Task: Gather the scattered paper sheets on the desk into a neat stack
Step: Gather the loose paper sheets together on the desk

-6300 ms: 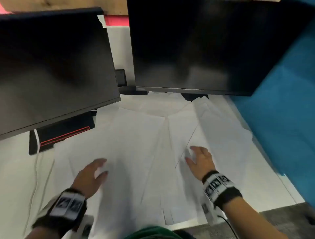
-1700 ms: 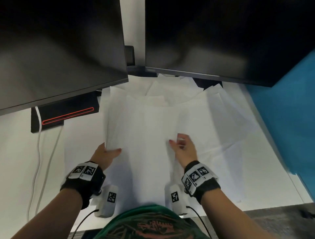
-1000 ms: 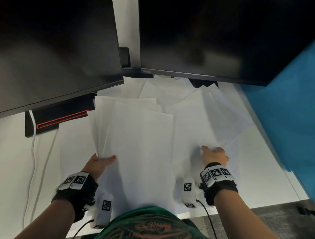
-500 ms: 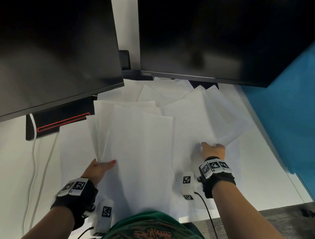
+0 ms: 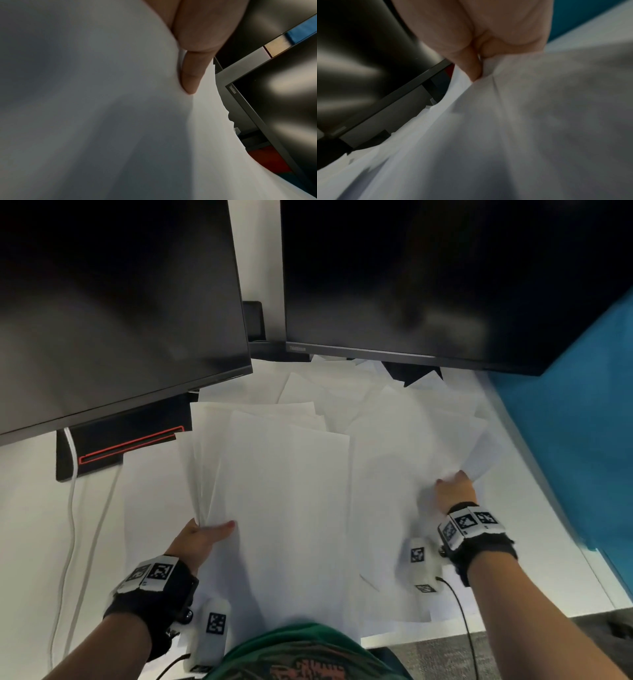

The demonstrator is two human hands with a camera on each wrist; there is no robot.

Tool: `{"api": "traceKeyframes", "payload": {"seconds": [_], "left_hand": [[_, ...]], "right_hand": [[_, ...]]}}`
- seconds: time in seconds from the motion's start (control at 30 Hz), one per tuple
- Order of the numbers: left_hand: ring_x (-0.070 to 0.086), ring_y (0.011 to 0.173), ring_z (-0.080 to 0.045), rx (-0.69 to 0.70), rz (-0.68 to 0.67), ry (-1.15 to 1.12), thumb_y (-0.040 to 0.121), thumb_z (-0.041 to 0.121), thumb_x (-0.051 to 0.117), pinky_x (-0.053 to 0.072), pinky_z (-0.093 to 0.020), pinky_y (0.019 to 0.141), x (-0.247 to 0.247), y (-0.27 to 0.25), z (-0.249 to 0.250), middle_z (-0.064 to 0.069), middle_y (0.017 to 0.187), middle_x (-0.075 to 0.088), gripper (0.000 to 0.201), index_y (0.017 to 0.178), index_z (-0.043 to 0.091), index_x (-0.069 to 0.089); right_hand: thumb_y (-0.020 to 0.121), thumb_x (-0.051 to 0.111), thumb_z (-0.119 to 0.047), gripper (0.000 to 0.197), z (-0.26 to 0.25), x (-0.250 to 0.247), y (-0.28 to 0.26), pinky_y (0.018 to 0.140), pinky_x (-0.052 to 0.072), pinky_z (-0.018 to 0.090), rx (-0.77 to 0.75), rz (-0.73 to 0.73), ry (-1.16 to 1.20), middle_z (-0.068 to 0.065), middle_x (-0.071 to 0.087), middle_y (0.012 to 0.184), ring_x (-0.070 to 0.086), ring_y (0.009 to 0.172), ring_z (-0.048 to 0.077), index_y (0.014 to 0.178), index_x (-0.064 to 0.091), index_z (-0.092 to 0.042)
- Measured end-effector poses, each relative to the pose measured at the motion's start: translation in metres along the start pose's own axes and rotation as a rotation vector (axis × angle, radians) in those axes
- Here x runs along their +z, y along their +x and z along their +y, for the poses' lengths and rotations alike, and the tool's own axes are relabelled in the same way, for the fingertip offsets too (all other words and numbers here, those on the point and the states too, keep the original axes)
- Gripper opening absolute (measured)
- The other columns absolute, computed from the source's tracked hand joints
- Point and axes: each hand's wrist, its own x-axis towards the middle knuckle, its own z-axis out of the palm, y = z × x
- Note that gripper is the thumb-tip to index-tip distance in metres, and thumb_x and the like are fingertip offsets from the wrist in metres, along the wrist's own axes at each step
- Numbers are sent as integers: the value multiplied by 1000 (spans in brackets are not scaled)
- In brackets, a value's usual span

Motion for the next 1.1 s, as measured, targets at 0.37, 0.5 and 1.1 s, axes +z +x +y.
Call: {"api": "traceKeyframes", "payload": {"seconds": [0.37,0.5,1.1], "left_hand": [[63,54,-24,7,-20,5,80,-1,64,49,-37,72,1,-3,1,-10,59,68,23,101,-8,63],[59,76,-32,3,-38,23,80,0,65,48,-44,84,1,-6,3,-16,79,65,28,106,-10,62],[69,55,-14,38,-279,46,64,14,81,54,-23,62,15,-15,20,-5,64,73,8,62,9,76]], "right_hand": [[75,72,-16,54,13,26,-31,98,45,42,-126,-288,134,10,56,116,55,111,30,121,44,-6],[76,70,-10,40,22,41,-42,98,46,43,-71,-366,312,12,62,118,58,108,30,112,53,-13],[87,44,5,32,4,58,-86,86,51,38,-128,-616,588,11,67,103,61,100,31,113,59,-6]]}}
